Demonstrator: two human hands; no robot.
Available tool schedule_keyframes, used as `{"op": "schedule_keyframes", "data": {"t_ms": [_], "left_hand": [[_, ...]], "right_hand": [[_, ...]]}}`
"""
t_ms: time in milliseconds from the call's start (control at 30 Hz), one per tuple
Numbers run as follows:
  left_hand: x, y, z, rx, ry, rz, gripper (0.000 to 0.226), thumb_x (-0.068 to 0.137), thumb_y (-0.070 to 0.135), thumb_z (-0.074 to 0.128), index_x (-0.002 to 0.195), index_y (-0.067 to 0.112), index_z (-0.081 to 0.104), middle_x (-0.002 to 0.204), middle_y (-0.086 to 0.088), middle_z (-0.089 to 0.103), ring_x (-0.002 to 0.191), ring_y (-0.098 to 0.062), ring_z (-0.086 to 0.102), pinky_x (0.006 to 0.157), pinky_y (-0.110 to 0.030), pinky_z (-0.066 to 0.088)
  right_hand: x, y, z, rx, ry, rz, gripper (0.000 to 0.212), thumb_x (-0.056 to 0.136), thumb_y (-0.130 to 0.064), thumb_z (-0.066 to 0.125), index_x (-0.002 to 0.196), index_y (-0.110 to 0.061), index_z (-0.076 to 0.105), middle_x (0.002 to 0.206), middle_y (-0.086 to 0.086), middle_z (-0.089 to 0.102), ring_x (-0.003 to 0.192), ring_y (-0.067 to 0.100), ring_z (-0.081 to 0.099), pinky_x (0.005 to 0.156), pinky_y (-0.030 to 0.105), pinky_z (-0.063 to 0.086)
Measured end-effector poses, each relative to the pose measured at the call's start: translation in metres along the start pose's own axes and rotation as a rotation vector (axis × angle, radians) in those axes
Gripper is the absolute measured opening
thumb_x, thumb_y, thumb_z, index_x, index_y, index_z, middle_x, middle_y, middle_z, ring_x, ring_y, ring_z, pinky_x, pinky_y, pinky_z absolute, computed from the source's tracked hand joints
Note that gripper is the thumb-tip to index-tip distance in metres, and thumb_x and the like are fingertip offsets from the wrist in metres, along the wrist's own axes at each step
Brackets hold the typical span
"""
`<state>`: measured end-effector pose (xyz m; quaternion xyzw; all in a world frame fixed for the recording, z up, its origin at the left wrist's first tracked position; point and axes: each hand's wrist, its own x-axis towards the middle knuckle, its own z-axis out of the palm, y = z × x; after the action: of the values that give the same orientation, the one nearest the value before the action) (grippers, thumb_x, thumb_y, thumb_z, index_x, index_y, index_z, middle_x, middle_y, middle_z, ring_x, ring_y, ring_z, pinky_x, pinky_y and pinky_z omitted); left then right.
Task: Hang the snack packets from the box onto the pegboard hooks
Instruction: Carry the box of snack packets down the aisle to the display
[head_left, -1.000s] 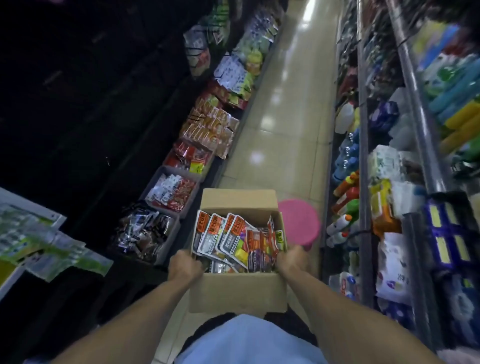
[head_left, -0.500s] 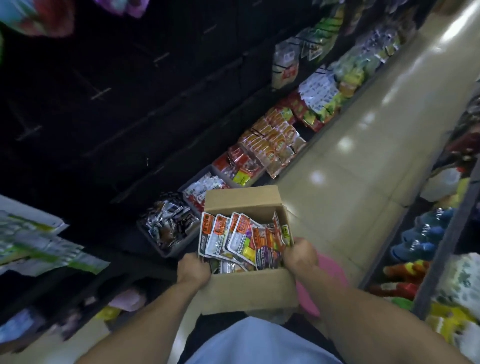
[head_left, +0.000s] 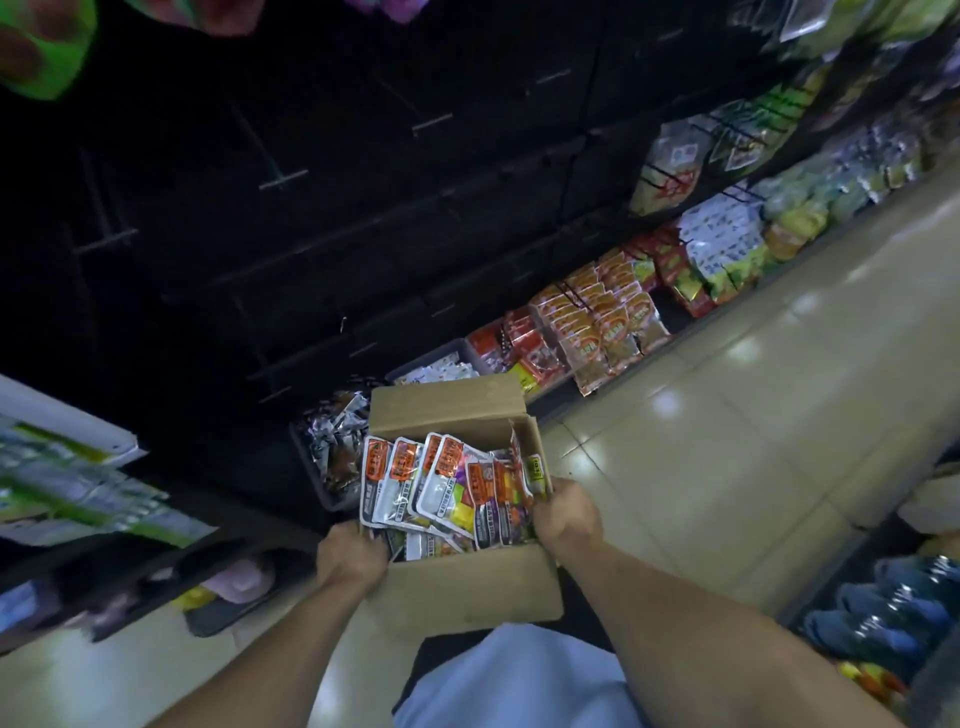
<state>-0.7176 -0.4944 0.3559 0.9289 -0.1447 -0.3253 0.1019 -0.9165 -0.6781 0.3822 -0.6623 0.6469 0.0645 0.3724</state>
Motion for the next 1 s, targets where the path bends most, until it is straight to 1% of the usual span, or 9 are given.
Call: {"op": "schedule_keyframes", "data": {"t_ms": [67, 233, 300, 400, 500, 633, 767, 900, 1000], "left_hand": [[0.001, 0.003, 0.009, -0.047, 0.008, -0.056, 0.031, 0.101, 0.016, 0.056, 0.121, 0.003, 0.076, 0.131, -0.025, 0.071, 0.123, -0.043, 0.066, 0.100, -0.041, 0.052], [-0.010, 0.025, 0.040, -0.158, 0.030, -0.199, 0.029, 0.100, 0.012, 0.058, 0.120, 0.000, 0.075, 0.129, -0.024, 0.072, 0.120, -0.042, 0.067, 0.094, -0.039, 0.051], [-0.016, 0.040, 0.053, -0.207, 0.046, -0.268, 0.028, 0.100, 0.012, 0.057, 0.117, 0.001, 0.076, 0.126, -0.024, 0.073, 0.118, -0.041, 0.067, 0.091, -0.039, 0.052], [-0.025, 0.069, 0.076, -0.285, 0.094, -0.355, 0.025, 0.099, 0.013, 0.058, 0.113, 0.003, 0.077, 0.121, -0.024, 0.074, 0.113, -0.043, 0.068, 0.087, -0.040, 0.054], [-0.025, 0.098, 0.106, -0.311, 0.109, -0.410, 0.024, 0.099, 0.014, 0.059, 0.111, 0.001, 0.076, 0.120, -0.024, 0.075, 0.111, -0.042, 0.069, 0.082, -0.038, 0.051], [-0.007, 0.126, 0.142, -0.359, 0.113, -0.447, 0.025, 0.100, 0.009, 0.055, 0.113, 0.002, 0.075, 0.120, -0.021, 0.075, 0.104, -0.038, 0.068, 0.078, -0.034, 0.046], [0.037, 0.125, 0.188, -0.384, 0.104, -0.421, 0.022, 0.098, 0.002, 0.054, 0.105, 0.004, 0.075, 0.107, -0.019, 0.076, 0.087, -0.030, 0.060, 0.075, -0.030, 0.043], [0.090, 0.097, 0.255, -0.391, 0.101, -0.442, 0.019, 0.097, 0.000, 0.053, 0.092, 0.011, 0.069, 0.073, 0.002, 0.058, 0.075, -0.021, 0.055, 0.069, -0.029, 0.043], [0.131, 0.068, 0.301, -0.380, 0.115, -0.440, 0.020, 0.098, 0.003, 0.053, 0.084, 0.014, 0.061, 0.075, -0.001, 0.060, 0.073, -0.022, 0.057, 0.068, -0.031, 0.045]], "right_hand": [[0.018, -0.004, 0.000, -0.034, -0.023, -0.029, 0.012, 0.097, -0.028, 0.063, 0.098, -0.026, 0.074, 0.089, 0.001, 0.072, 0.088, 0.023, 0.070, 0.082, 0.034, 0.057], [0.070, -0.006, -0.011, -0.121, -0.127, -0.142, 0.014, 0.096, -0.029, 0.064, 0.094, -0.023, 0.076, 0.089, 0.003, 0.075, 0.084, 0.024, 0.070, 0.078, 0.036, 0.059], [0.094, -0.005, -0.019, -0.153, -0.161, -0.185, 0.013, 0.097, -0.029, 0.064, 0.091, -0.024, 0.075, 0.085, 0.002, 0.073, 0.080, 0.022, 0.069, 0.074, 0.032, 0.056], [0.133, 0.000, -0.030, -0.207, -0.211, -0.239, 0.012, 0.098, -0.025, 0.063, 0.099, -0.024, 0.076, 0.082, 0.000, 0.070, 0.075, 0.018, 0.067, 0.068, 0.028, 0.051], [0.173, 0.009, -0.037, -0.220, -0.271, -0.270, 0.010, 0.100, -0.028, 0.064, 0.096, -0.027, 0.074, 0.078, -0.003, 0.070, 0.072, 0.013, 0.068, 0.068, 0.032, 0.059], [0.220, 0.032, -0.029, -0.235, -0.263, -0.293, 0.017, 0.100, -0.032, 0.063, 0.088, -0.025, 0.072, 0.077, -0.003, 0.072, 0.071, 0.013, 0.068, 0.070, 0.033, 0.061], [0.268, 0.061, 0.009, -0.255, -0.273, -0.281, 0.019, 0.100, -0.030, 0.061, 0.086, -0.023, 0.072, 0.083, 0.000, 0.075, 0.077, 0.018, 0.070, 0.076, 0.038, 0.063], [0.319, 0.089, 0.077, -0.254, -0.281, -0.279, 0.012, 0.099, -0.025, 0.065, 0.089, -0.024, 0.072, 0.081, -0.002, 0.073, 0.073, 0.014, 0.069, 0.071, 0.036, 0.062], [0.352, 0.105, 0.134, -0.273, -0.290, -0.317, 0.014, 0.098, -0.028, 0.066, 0.085, -0.027, 0.070, 0.078, -0.005, 0.071, 0.071, 0.010, 0.066, 0.062, 0.028, 0.055]]}}
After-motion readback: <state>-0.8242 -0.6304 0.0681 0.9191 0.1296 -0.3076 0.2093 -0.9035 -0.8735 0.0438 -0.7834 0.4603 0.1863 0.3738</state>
